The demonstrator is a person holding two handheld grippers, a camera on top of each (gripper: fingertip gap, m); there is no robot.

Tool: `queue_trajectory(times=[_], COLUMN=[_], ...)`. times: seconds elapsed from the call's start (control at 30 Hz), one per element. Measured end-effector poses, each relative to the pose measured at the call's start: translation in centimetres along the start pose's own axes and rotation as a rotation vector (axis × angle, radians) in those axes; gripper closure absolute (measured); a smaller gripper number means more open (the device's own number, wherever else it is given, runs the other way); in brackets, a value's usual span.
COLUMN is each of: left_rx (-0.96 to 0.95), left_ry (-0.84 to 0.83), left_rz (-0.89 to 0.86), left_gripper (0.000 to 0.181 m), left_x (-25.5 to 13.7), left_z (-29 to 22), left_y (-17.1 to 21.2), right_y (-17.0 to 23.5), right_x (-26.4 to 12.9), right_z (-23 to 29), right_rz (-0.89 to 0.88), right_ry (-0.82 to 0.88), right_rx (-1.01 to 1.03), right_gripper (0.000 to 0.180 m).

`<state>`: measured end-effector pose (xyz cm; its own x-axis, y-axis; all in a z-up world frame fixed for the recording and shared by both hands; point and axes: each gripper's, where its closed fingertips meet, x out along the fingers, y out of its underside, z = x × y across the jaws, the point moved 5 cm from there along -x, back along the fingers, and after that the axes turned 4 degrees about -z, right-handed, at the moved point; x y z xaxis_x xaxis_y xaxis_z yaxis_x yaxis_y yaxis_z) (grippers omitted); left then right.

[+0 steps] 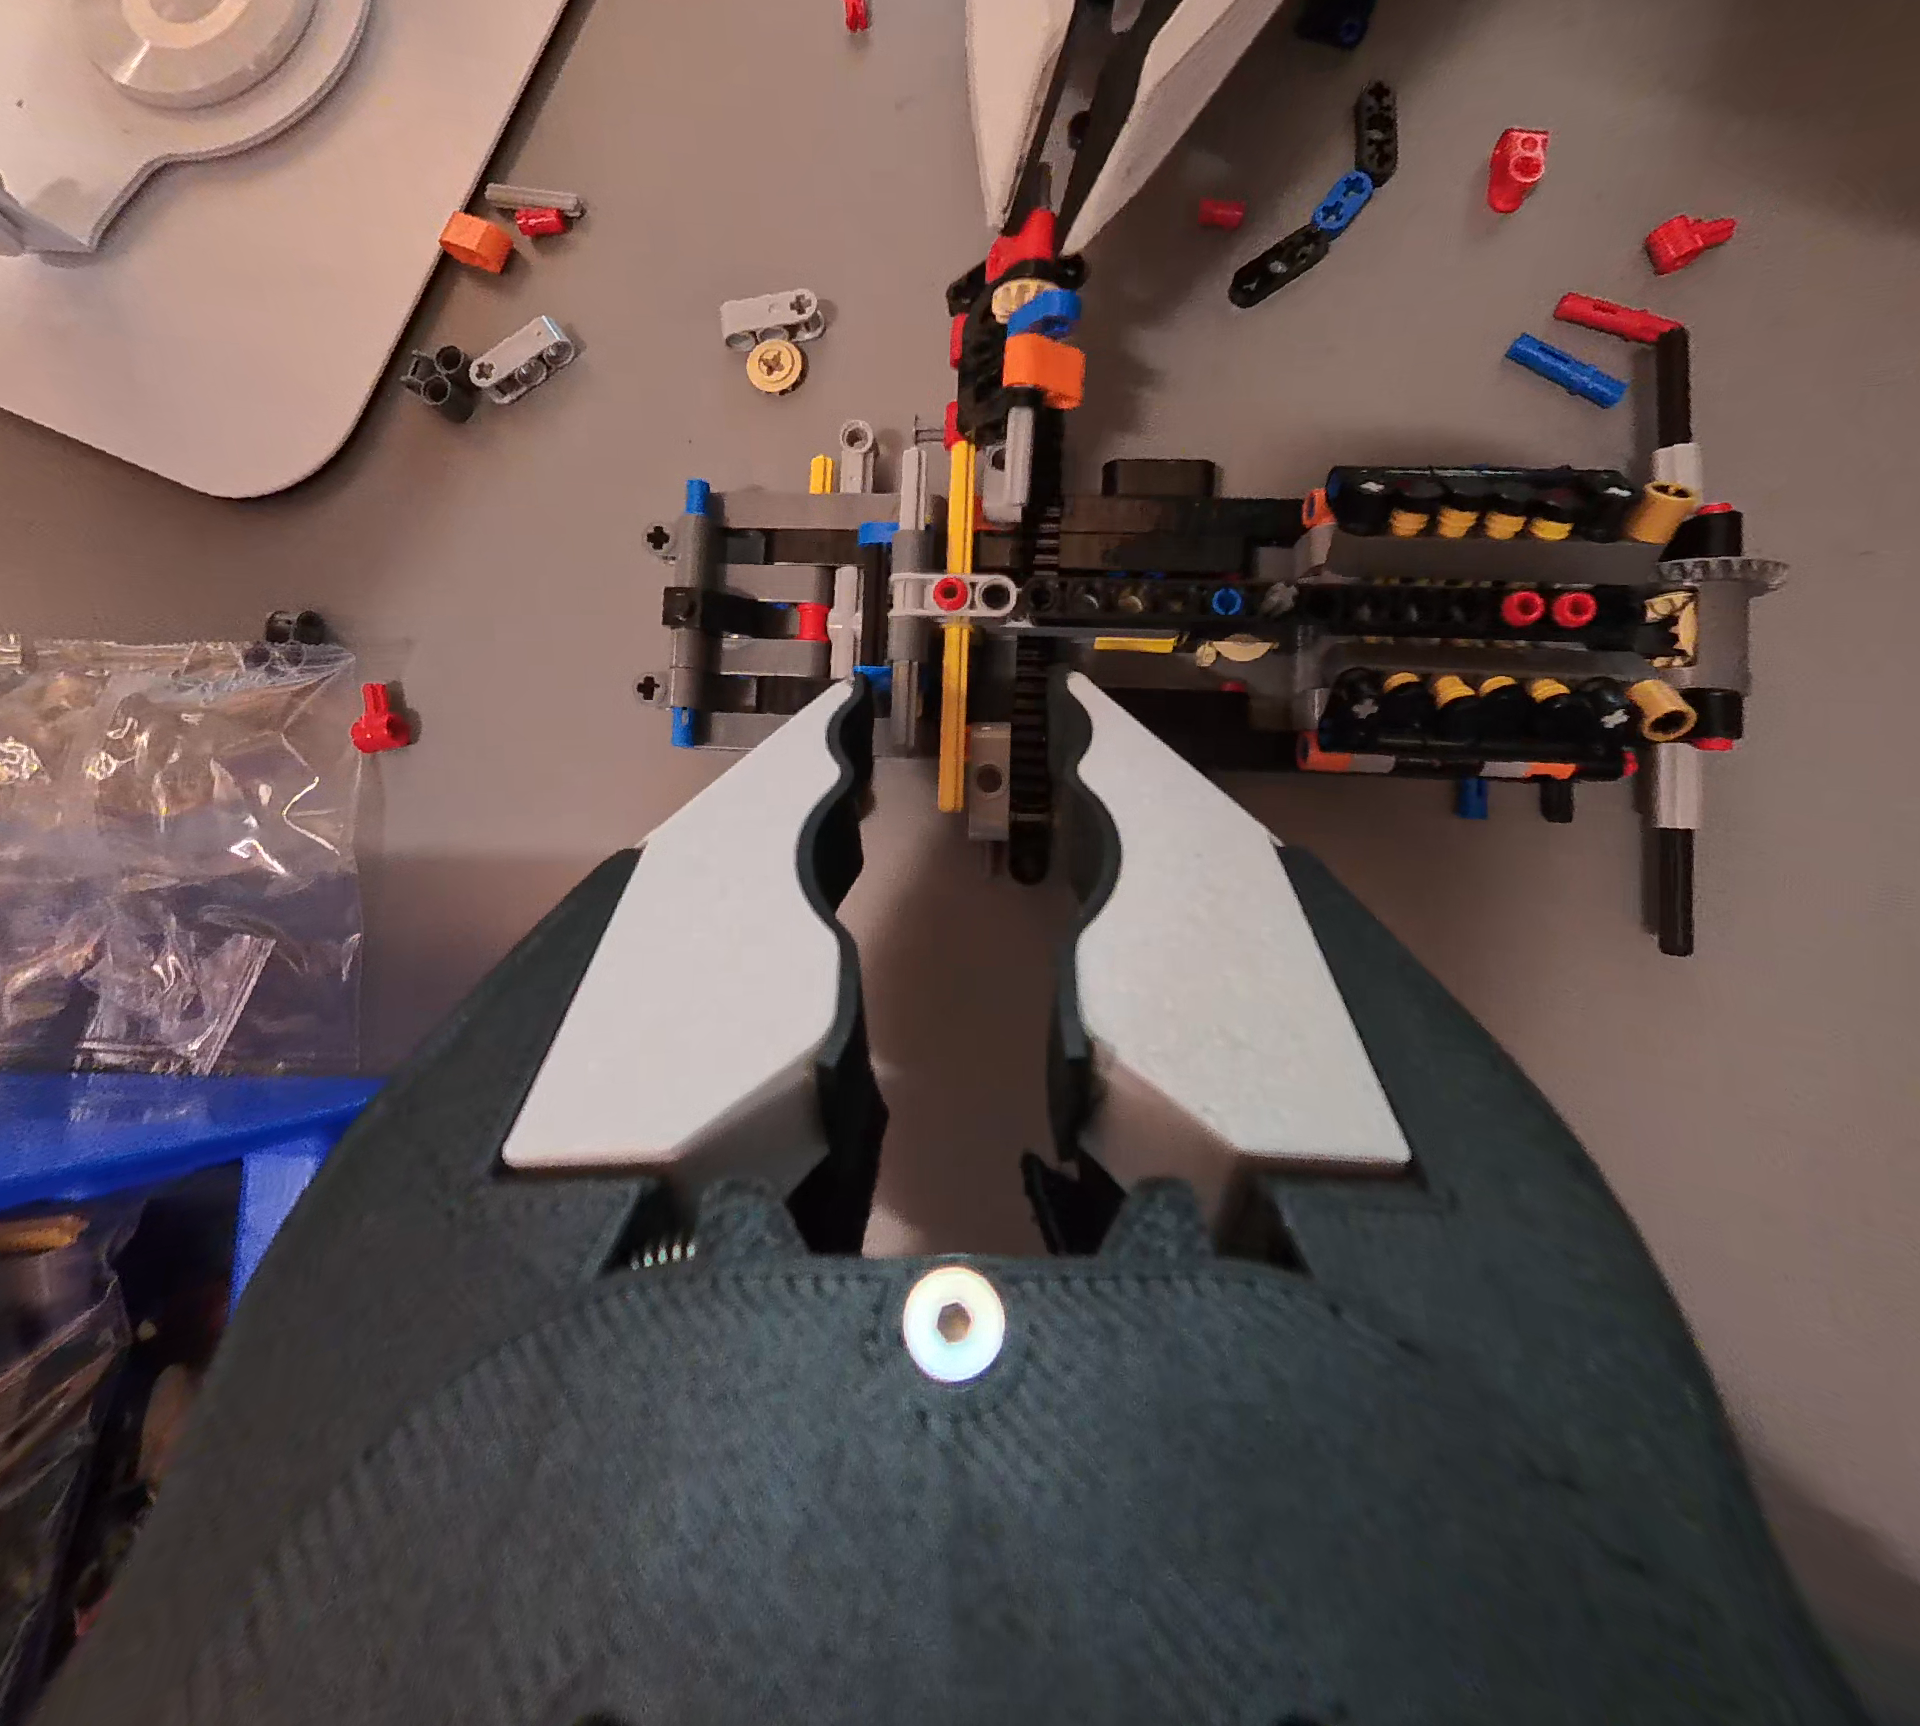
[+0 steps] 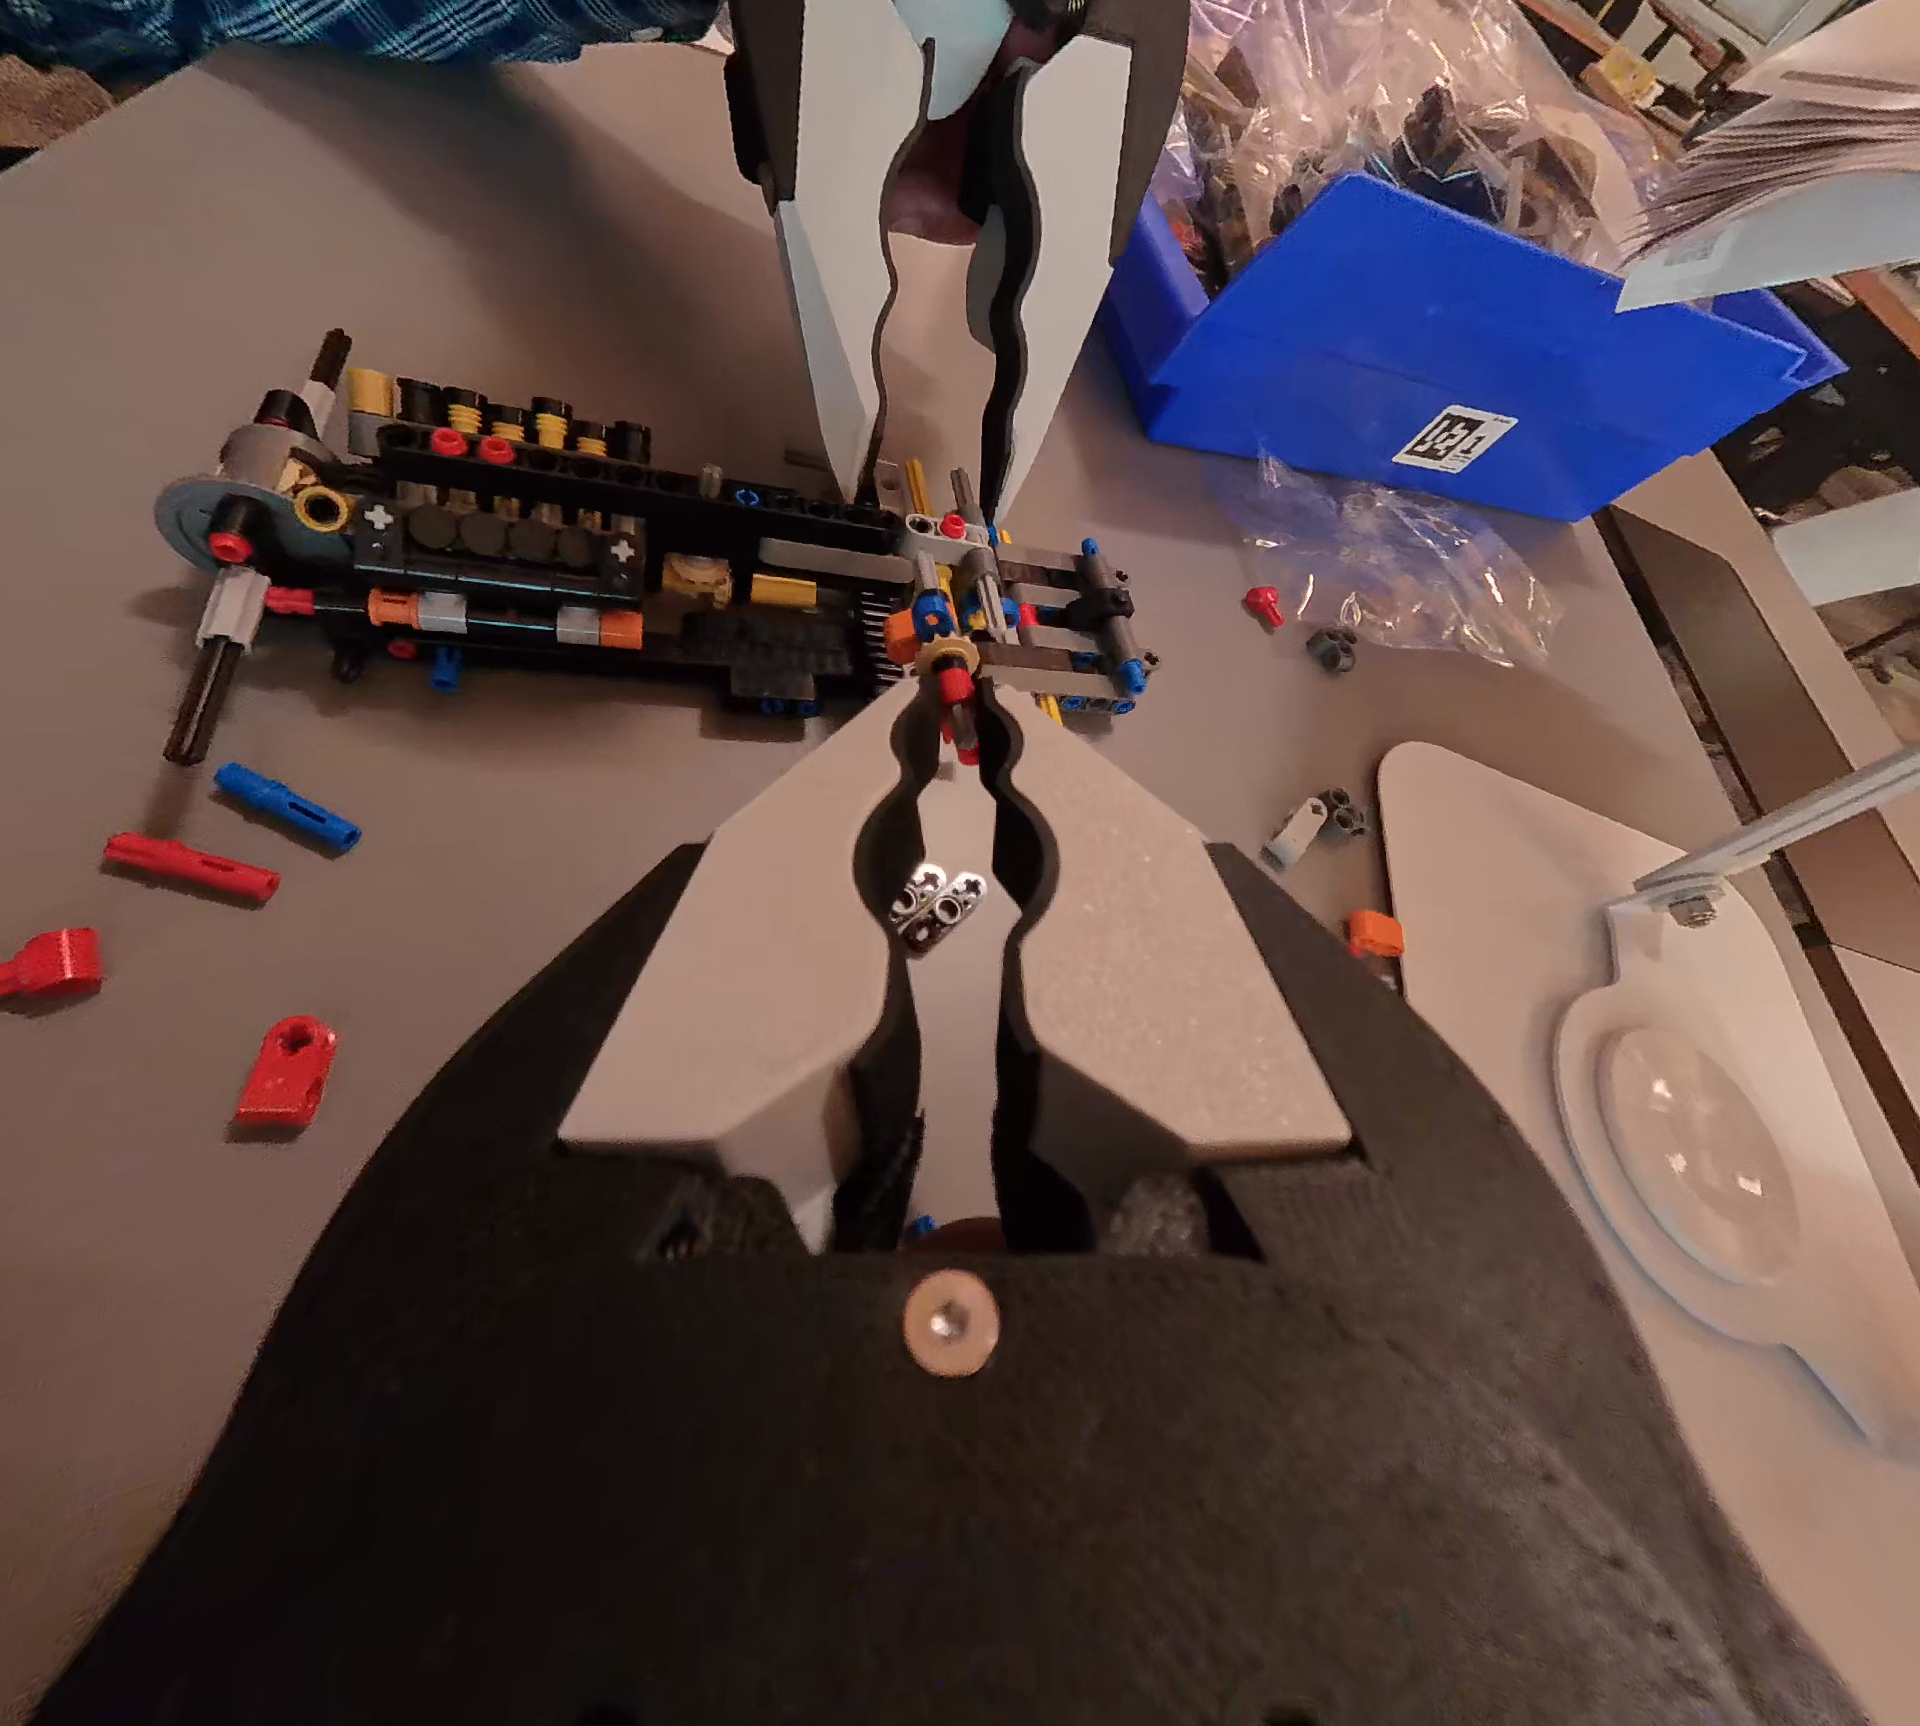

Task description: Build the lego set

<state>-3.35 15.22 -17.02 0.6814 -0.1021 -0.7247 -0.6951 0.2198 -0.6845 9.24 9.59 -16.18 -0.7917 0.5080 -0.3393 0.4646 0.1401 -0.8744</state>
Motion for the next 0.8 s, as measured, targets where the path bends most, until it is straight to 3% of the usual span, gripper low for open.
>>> queue_trajectory(times=[0.8], left_rx=[-0.003], left_ry=[0.000], left_rz=[-0.005], left_gripper=[0.149], left_x=[0.13], left_z=[0.05], left_y=[-0.07], right_y=[0.03], right_x=[-0.30], right_z=[0.15], right_rz=[-0.035], right_ry=[-0.073], right_rx=[0.050], right_gripper=[0.176])
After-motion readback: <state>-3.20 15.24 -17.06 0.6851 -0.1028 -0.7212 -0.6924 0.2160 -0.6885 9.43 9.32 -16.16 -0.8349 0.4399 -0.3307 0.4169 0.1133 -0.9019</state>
